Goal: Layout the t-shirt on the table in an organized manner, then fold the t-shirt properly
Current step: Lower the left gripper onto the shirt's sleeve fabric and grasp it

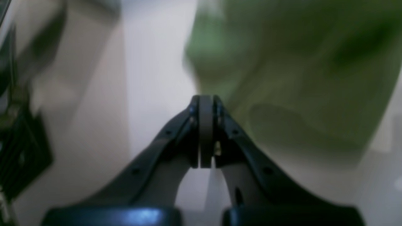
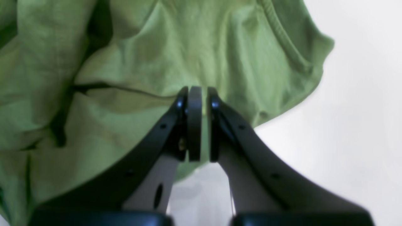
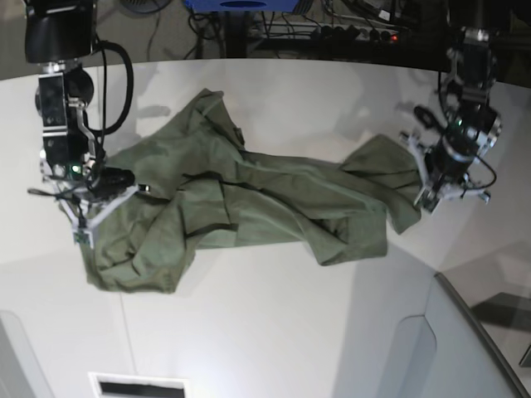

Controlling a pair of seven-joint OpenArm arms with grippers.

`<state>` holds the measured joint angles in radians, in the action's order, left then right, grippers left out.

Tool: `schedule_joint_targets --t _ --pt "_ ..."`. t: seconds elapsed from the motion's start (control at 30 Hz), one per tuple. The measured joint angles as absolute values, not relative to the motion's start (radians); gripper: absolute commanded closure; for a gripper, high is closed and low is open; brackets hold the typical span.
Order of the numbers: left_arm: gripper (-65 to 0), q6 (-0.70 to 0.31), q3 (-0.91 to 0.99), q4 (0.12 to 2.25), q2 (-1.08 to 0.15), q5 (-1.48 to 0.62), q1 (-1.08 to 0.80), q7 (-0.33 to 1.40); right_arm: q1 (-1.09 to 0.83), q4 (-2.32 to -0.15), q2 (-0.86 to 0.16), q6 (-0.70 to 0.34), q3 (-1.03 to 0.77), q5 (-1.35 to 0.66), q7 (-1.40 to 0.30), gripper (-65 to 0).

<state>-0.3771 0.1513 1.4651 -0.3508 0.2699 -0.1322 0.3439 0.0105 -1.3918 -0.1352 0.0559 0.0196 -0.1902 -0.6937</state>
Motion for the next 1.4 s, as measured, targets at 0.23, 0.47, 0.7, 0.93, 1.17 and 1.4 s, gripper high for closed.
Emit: schedule_joint_targets --t 0.23,0.47,0.7,0.93,1.17,1.4 --pt "0.0 -0.367 0.155 1.264 -0.273 0.29 0.067 0.36 0.065 -1.242 -0.13 0.017 0.02 -0.188 -0.693 -3.2" --pt "0.0 -0.443 0.114 1.381 -0.27 0.275 0.119 0.758 0.054 -1.243 -0.132 0.018 0.02 -0.186 -0.688 -3.3" --pt "-39.3 -0.551 0.286 1.547 -0.231 0.078 0.116 0.965 0.038 -1.243 -0.131 0.018 0.02 -0.187 -0.651 -3.5" --pt "-43.3 -0.497 0.477 1.38 -0.118 -0.062 0.155 0.991 0.038 -1.243 -0.135 0.018 0.091 -0.185 -0.65 -3.5" --pt "-43.3 -0.459 0.607 1.345 0.008 -0.074 0.158 0.871 0.037 -1.243 -0.137 0.018 0.105 -0.187 -0.651 -3.5" --pt "-43.3 -0.445 0.724 1.345 0.033 -0.191 0.149 0.878 0.035 -1.242 -0.138 0.018 0.105 -0.187 -0.65 -3.5"
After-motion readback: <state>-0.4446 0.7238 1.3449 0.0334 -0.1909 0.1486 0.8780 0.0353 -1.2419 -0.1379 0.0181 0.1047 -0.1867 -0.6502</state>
